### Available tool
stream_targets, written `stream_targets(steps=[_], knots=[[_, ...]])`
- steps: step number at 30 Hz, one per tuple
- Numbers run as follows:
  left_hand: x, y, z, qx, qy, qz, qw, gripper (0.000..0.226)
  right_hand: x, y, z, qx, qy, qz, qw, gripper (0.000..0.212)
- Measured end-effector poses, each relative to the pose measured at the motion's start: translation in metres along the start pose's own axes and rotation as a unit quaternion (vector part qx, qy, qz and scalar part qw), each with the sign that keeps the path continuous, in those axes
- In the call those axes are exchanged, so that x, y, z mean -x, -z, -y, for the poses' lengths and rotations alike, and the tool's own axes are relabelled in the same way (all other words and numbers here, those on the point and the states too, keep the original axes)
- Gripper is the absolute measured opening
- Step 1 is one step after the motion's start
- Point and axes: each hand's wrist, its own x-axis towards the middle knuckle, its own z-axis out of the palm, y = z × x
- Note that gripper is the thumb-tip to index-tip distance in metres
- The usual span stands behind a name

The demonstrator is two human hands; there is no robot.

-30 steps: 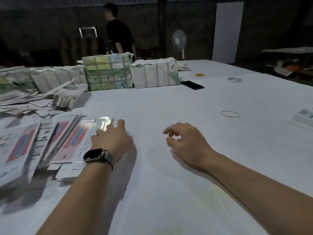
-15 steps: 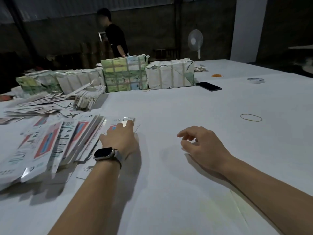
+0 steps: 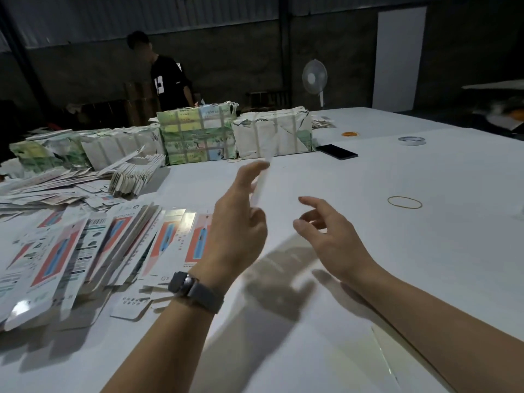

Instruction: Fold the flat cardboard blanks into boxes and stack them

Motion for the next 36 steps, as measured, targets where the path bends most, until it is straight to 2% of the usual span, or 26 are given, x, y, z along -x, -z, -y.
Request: stream_targets(steps=[1,3,5,7,9,11,12,15,20,23,30,34,36], knots=[[0.001,-0.003,-0.007,0.109,0.030,0.014,0.994,0.070,-0.001,0.000,0.002,-0.027,-0.012,-0.001,1.000,0.034],[0.006,-0.010,-0.014,0.267,0.110,0.041,0.956,0.067,-0.002,0.001,0.006,-0.066,-0.023,0.008,0.998,0.033],[0.011,-0.020,-0.014,0.327,0.189,0.060,0.924,0.062,0.000,0.001,0.009,-0.102,-0.014,0.024,0.994,0.032],[0.016,-0.030,-0.014,0.367,0.252,0.060,0.893,0.046,0.004,0.000,0.011,-0.114,-0.001,0.041,0.993,0.030],[0.018,-0.037,-0.016,0.438,0.311,0.061,0.841,0.029,0.006,-0.001,0.012,-0.112,0.006,0.065,0.992,0.032],[0.020,-0.039,-0.018,0.499,0.352,0.071,0.788,0.044,0.008,-0.002,0.013,-0.132,0.006,0.088,0.987,0.034],[0.020,-0.039,-0.017,0.515,0.365,0.068,0.773,0.053,0.009,-0.003,0.014,-0.138,0.011,0.097,0.986,0.034],[0.020,-0.038,-0.014,0.536,0.380,0.065,0.751,0.065,0.011,-0.006,0.016,-0.143,0.027,0.106,0.984,0.033],[0.023,-0.040,-0.011,0.538,0.366,0.080,0.755,0.069,0.016,-0.008,0.011,-0.119,0.006,0.101,0.988,0.034],[0.023,-0.043,-0.009,0.518,0.352,0.093,0.774,0.067,0.018,-0.007,0.009,-0.146,-0.019,0.112,0.983,0.033],[0.024,-0.050,-0.004,0.471,0.351,0.054,0.807,0.050,0.018,-0.007,0.014,-0.177,-0.033,0.121,0.976,0.030],[0.022,-0.050,-0.004,0.442,0.339,0.056,0.829,0.043,0.017,-0.005,0.013,-0.196,-0.047,0.104,0.974,0.021],[0.020,-0.050,-0.004,0.423,0.333,0.053,0.841,0.042,0.015,-0.005,0.013,-0.191,-0.051,0.087,0.976,0.025]])
